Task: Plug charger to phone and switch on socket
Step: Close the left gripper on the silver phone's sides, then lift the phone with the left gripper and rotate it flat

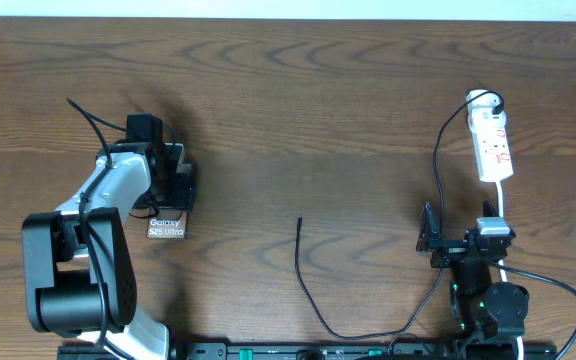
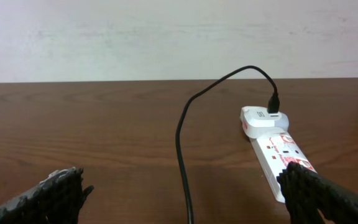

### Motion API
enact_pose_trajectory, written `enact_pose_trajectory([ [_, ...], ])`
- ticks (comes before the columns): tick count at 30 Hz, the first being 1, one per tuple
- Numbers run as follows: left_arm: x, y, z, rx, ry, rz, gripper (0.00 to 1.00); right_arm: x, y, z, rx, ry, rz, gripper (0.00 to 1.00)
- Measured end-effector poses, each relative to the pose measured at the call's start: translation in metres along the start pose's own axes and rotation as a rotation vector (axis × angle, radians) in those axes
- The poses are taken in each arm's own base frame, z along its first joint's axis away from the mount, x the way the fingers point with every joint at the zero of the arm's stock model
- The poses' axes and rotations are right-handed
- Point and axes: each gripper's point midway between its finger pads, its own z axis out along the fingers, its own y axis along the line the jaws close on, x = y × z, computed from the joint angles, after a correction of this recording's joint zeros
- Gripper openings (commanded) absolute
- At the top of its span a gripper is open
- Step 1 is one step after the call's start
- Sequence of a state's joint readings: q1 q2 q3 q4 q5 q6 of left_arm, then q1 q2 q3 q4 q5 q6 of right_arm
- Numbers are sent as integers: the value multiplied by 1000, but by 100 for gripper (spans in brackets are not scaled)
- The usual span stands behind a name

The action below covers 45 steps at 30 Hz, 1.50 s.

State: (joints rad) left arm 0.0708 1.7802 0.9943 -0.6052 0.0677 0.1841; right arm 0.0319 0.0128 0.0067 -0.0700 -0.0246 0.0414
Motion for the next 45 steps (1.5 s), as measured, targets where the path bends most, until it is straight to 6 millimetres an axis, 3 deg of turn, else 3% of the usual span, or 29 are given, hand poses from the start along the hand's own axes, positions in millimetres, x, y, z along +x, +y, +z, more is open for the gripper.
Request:
enact_pose_trajectory([
  [9,0,0,0,0,0,0,32,0,0,0,0,0,0,99],
  [25,0,-1,0,5,2,0,25,0,0,0,0,0,0,99],
  [31,9,-3,-4,15,48,-1,26,0,0,0,0,0,0,99],
  [35,3,-3,-17,15,20,-1,26,0,0,0,0,0,0,99],
  [45,-17,-12,-74,62,-166,-34,24,0,0,0,0,0,0,99],
])
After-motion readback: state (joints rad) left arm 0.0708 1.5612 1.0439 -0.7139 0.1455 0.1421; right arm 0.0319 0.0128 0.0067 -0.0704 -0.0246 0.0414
